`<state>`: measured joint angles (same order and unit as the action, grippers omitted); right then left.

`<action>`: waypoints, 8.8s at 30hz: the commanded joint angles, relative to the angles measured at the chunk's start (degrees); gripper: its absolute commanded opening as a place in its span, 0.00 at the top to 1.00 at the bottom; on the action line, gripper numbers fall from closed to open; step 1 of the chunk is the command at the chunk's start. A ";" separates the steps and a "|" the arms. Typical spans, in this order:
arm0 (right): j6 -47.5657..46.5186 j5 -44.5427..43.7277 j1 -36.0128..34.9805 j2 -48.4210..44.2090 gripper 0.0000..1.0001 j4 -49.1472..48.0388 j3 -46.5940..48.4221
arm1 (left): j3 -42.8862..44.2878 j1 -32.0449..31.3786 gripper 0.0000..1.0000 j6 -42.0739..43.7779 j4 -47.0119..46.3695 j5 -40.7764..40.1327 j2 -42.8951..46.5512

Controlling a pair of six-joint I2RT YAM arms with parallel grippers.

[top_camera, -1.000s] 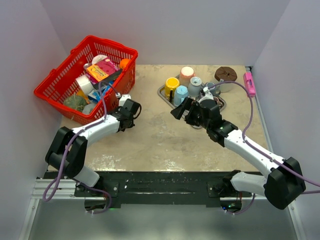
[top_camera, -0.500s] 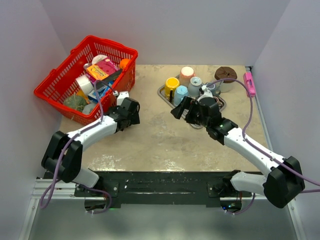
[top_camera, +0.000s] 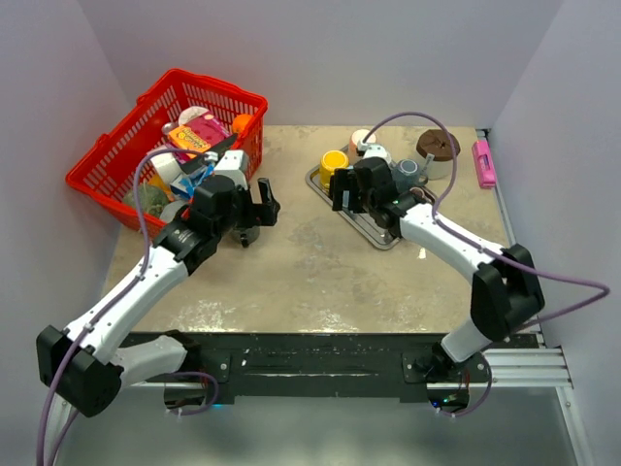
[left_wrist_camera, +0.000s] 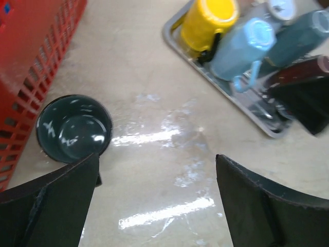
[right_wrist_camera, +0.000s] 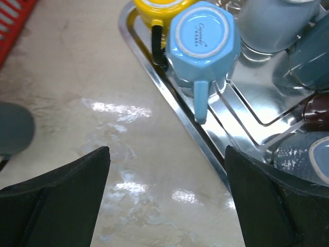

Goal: Turn the mug right side up

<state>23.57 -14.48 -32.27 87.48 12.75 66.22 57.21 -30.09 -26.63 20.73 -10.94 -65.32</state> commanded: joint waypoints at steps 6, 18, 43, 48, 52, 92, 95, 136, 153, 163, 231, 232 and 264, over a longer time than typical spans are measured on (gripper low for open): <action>-1.95 -9.68 0.19 13.50 0.14 5.00 10.95 | -0.61 -0.24 0.01 4.57 -9.48 15.50 6.96; -3.27 -13.47 0.63 20.61 0.28 1.75 13.32 | -1.22 -0.24 0.01 4.31 -10.71 16.30 7.05; -6.70 -11.71 3.09 23.70 1.00 -0.27 16.14 | -2.72 -0.24 0.01 3.34 -10.89 15.60 6.96; -6.70 -10.04 3.09 21.25 1.00 -0.10 14.74 | -2.98 -0.24 0.01 3.08 -10.98 16.21 6.87; -4.51 -7.85 3.35 17.38 1.00 1.39 13.07 | -2.98 -0.24 0.01 2.46 -11.41 17.26 6.61; 36.80 38.99 3.44 -21.83 1.00 -48.34 -11.54 | -15.55 -0.24 0.05 -35.41 -69.24 40.30 0.63; 38.91 40.23 3.18 -21.48 1.00 -51.77 -12.68 | -15.29 -0.15 0.07 -36.30 -69.77 39.33 0.02; 37.42 38.92 -0.07 -20.16 0.59 -50.64 -17.70 | -12.74 -0.24 1.00 -31.29 -61.78 33.89 -1.04; 24.86 12.56 -0.07 -24.55 0.01 -9.78 -13.39 | -0.09 -0.24 1.00 -8.35 -23.48 14.29 -0.94; 17.30 -0.19 0.02 -25.26 0.01 3.32 -8.39 | 8.96 -5.06 1.00 -4.83 -7.38 -0.82 -13.06; -8.71 -5.04 10.91 -11.99 0.01 11.76 -6.28 | 9.95 -1.47 0.01 1.85 -3.24 12.67 -8.70; -10.29 -5.03 11.26 -10.59 0.01 12.12 -5.93 | 8.02 -1.55 0.01 1.85 -4.20 13.74 -7.90; -14.08 -0.28 14.08 9.02 0.40 19.67 2.78 | 1.93 -1.38 0.01 2.72 -4.04 17.18 2.30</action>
<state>8.88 -15.68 -18.31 96.33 32.03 66.65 57.74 -31.88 -25.82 19.75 5.96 -62.87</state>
